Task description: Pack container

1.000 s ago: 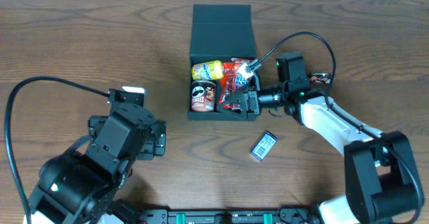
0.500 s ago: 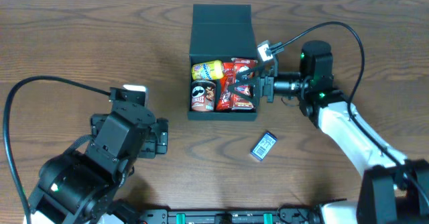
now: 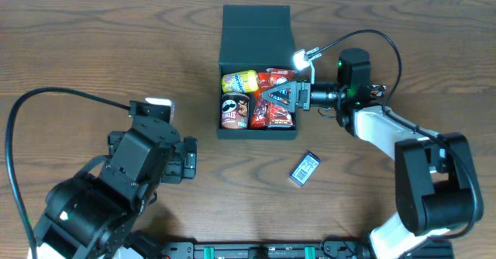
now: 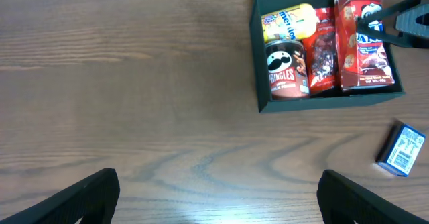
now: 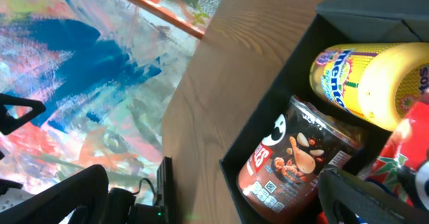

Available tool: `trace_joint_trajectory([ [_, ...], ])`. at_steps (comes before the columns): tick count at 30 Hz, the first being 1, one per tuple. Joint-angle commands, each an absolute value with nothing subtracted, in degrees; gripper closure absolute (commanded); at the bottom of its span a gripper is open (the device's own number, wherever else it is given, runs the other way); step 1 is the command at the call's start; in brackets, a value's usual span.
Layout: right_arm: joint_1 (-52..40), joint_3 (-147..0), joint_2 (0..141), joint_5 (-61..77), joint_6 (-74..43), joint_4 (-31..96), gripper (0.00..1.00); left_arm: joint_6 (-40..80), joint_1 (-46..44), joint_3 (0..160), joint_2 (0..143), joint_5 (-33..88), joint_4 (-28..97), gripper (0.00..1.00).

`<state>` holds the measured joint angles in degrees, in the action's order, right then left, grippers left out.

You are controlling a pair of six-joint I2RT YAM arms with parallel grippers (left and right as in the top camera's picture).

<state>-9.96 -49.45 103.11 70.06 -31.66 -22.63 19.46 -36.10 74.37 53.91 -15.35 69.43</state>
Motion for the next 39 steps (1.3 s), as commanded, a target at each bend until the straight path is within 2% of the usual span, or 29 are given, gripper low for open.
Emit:
trace_joint_trajectory([
  [1, -9.8, -49.7, 106.5, 67.0, -31.8, -22.3, 0.01, 19.7, -35.9, 74.3, 54.6, -15.1, 69.3, 0.05],
  [15, -9.8, -49.7, 109.0, 57.0, -30.5, -20.8, 0.01, 19.7, -35.9, 74.3, 56.2, -13.6, 69.2, 0.05],
  [18, -9.8, -49.7, 108.0, 63.2, -33.4, -28.7, 0.01, 19.7, -35.9, 74.3, 56.2, -13.4, 69.1, 0.05],
  [23, -9.7, -50.4, 102.1, 66.8, -46.4, -39.6, 0.01, 19.7, -35.9, 74.3, 56.2, -13.4, 69.1, 0.05],
  [31, -10.6, -54.7, 100.1, 71.0, -52.3, -39.0, 0.01, 19.7, -35.9, 74.3, 56.2, -11.9, 68.8, 0.05],
  [39, -10.0, -59.6, 102.2, 70.1, -50.1, -26.2, 0.01, 19.7, -35.9, 74.3, 56.2, -10.8, 68.2, 0.05],
])
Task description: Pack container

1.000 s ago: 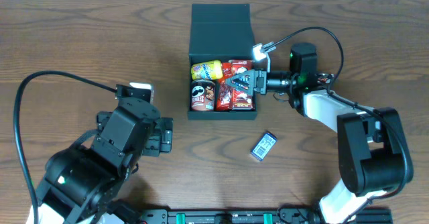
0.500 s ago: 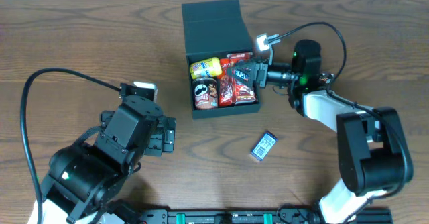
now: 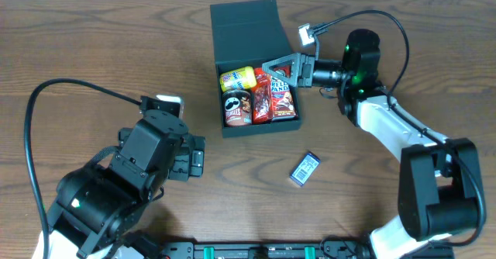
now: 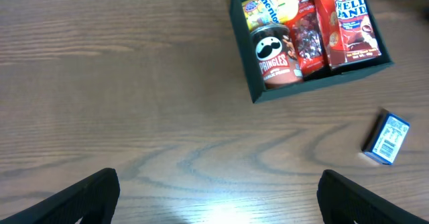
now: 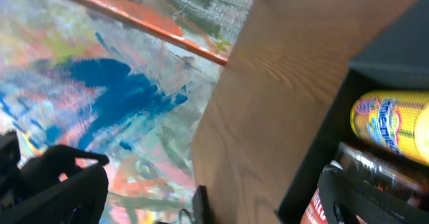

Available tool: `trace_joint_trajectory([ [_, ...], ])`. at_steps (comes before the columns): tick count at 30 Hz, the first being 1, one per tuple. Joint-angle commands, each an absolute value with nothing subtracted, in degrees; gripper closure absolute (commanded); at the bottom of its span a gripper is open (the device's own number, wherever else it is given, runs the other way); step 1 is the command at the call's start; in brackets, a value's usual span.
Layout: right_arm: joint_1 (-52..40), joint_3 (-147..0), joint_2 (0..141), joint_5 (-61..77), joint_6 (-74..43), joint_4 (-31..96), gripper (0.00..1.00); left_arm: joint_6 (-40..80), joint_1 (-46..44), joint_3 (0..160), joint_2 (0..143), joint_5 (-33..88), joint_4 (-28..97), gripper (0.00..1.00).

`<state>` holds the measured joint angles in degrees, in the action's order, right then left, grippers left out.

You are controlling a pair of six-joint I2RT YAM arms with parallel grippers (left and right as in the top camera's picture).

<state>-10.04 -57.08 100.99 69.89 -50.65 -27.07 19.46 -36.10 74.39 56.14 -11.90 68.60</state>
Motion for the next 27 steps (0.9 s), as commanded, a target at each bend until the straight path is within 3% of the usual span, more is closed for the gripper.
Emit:
trace_joint_trajectory([
  [1, -10.0, -60.1, 102.8, 70.1, -50.1, -25.9, 0.01, 19.7, -35.9, 74.3, 56.2, -10.6, 68.1, 0.05],
  [27, -9.9, -63.4, 115.9, 60.5, -40.8, -16.6, 0.01, 19.7, -35.9, 74.3, 56.2, -10.4, 68.6, 0.05],
])
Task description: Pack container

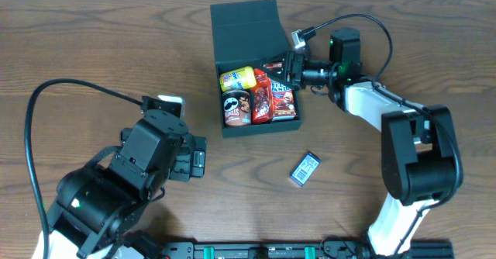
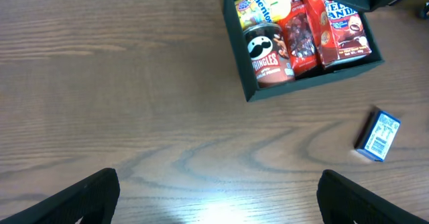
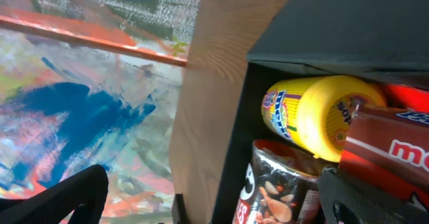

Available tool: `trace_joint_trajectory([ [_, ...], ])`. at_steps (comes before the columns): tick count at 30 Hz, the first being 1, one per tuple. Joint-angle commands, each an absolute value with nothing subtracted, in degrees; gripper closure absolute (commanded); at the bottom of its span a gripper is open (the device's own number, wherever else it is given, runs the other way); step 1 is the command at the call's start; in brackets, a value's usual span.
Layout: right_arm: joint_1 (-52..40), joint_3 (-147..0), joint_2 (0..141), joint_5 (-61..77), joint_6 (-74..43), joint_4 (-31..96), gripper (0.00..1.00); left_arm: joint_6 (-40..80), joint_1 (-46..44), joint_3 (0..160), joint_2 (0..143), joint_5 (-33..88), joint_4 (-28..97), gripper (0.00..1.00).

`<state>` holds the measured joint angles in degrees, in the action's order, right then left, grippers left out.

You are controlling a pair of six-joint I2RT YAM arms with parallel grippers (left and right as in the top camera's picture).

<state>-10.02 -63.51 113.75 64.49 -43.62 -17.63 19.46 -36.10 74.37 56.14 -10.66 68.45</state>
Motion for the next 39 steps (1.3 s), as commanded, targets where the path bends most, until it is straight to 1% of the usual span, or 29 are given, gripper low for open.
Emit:
trace_joint_trajectory([
  [1, -9.9, -63.4, 115.9, 59.9, -40.8, -16.6, 0.01, 19.7, -35.9, 74.3, 56.2, -10.4, 68.6, 0.05],
  [4, -9.9, -63.4, 115.9, 58.3, -40.7, -16.7, 0.01, 19.7, -35.9, 74.3, 56.2, -10.4, 68.6, 0.05],
  [12, -9.9, -63.5, 114.4, 59.5, -40.6, -18.5, 0.01, 19.7, -35.9, 74.3, 56.2, -10.4, 68.8, 0.05],
  [19, -9.1, -63.5, 102.6, 59.4, -39.9, -20.3, 0.01, 19.7, -35.9, 74.3, 56.2, -10.5, 69.0, 0.05],
  [22, -8.2, -63.5, 96.6, 59.4, -38.3, -17.9, 0.01, 19.7, -35.9, 74.3, 56.2, -10.5, 69.0, 0.05],
  [23, -7.7, -63.5, 94.3, 59.0, -36.3, -15.2, 0.01, 19.5, -35.9, 74.3, 56.2, -10.5, 69.0, 0.05],
  [26, -5.4, -63.5, 87.4, 51.3, -26.7, 1.0, 0.01, 19.2, -35.9, 74.3, 55.9, -10.7, 69.0, 0.05],
  [29, -3.3, -63.5, 80.8, 38.2, -17.1, 18.6, 0.01, 17.9, -35.9, 74.3, 55.6, -10.9, 69.1, 0.05],
  [32, -3.0, -63.5, 74.7, 26.5, -11.4, 30.8, 0.01, 16.2, -35.9, 74.3, 55.6, -10.9, 69.9, 0.05],
  [36, -3.0, -63.5, 66.2, 16.2, -10.6, 40.1, 0.01, 15.6, -36.3, 74.0, 55.6, -10.7, 71.2, 0.05],
  [39, -2.9, -63.5, 58.2, 10.5, -10.7, 44.9, 0.01, 14.5, -39.8, 72.6, 55.6, -10.6, 71.4, 0.05],
])
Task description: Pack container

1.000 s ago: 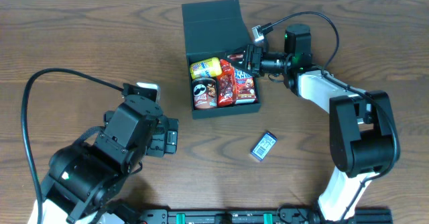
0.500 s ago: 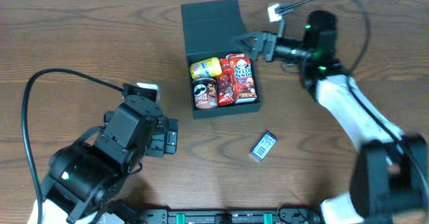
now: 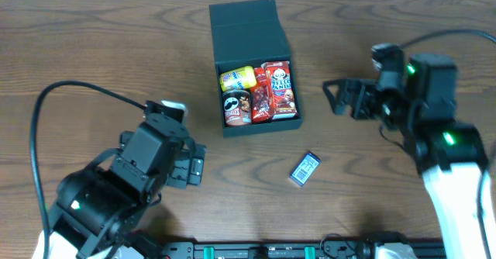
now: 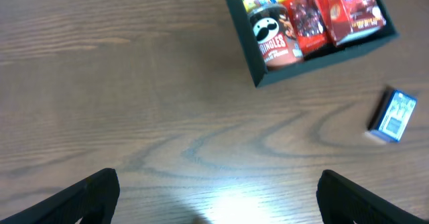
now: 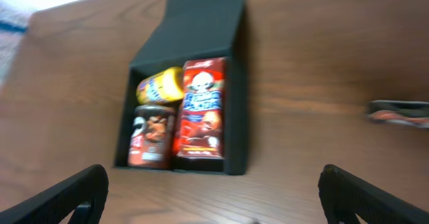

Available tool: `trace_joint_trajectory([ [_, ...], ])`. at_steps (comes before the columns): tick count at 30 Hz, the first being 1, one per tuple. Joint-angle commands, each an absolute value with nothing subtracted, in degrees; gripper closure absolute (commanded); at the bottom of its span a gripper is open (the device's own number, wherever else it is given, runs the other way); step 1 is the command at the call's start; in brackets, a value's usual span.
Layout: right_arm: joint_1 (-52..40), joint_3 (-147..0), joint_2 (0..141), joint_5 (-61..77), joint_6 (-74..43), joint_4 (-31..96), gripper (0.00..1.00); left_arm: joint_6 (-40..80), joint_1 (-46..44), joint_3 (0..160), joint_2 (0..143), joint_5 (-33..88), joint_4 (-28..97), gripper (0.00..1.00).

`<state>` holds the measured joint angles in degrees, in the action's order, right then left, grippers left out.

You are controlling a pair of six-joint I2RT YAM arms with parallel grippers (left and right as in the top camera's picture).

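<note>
The black box point(image 3: 291, 121) stands lid-open at the table's back centre. It holds a yellow Mentos tube point(image 3: 239, 78), a Pringles can point(image 3: 235, 108), a red bag point(image 3: 260, 100) and a Hello Panda box point(image 3: 280, 91), which lies flat at the right side point(image 5: 201, 106). A small blue box point(image 3: 305, 168) lies on the table in front of it, also visible from the left wrist point(image 4: 393, 115). My right gripper point(image 3: 335, 98) hangs open and empty to the right of the box. My left gripper point(image 4: 214, 204) is open over bare table at the front left.
The box's raised lid point(image 3: 244, 26) points away toward the table's far edge. A small blurred dark and orange object point(image 5: 399, 110) shows at the right of the right wrist view. Bare wood lies between the box and both arms.
My right gripper was at the box's right side over the Hello Panda box; now it is off to the right, apart from the box and empty. The left arm shifted slightly.
At first my right gripper's fingers were inside the box at the Hello Panda box. Then the box stood shifted a little left and turned, with the gripper at its back right rim, then over the Panda box. Now the gripper is away and the Panda box lies packed.
</note>
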<state>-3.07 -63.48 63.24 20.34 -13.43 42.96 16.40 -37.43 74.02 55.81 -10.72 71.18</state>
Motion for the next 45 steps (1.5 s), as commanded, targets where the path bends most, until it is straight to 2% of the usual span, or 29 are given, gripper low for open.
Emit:
trace_joint_trajectory([
  [1, -2.9, -63.5, 55.7, 8.7, -10.7, 46.5, 0.01, 14.5, -41.3, 72.2, 55.6, -10.7, 71.1, 0.05],
  [7, 0.3, -63.5, 45.8, -4.6, -15.6, 56.4, 0.01, 15.7, -51.9, 67.5, 61.4, -6.8, 61.9, 0.05],
  [15, 7.2, -63.5, 48.5, -0.6, -14.0, 61.5, 0.01, 19.5, -62.1, 67.7, 81.3, -4.3, 47.6, 0.05],
  [20, 8.9, -63.5, 53.7, 2.0, -11.5, 62.3, 0.01, 19.7, -63.2, 68.4, 89.2, -0.4, 41.9, 0.05],
  [32, 8.9, -63.5, 63.4, 2.2, -11.5, 62.6, 0.01, 14.5, -63.6, 82.3, 109.9, 0.1, 43.6, 0.05],
  [45, 10.5, -63.5, 63.5, 1.3, -11.5, 61.9, 0.01, 13.7, -64.2, 84.8, 117.5, -1.3, 43.4, 0.05],
])
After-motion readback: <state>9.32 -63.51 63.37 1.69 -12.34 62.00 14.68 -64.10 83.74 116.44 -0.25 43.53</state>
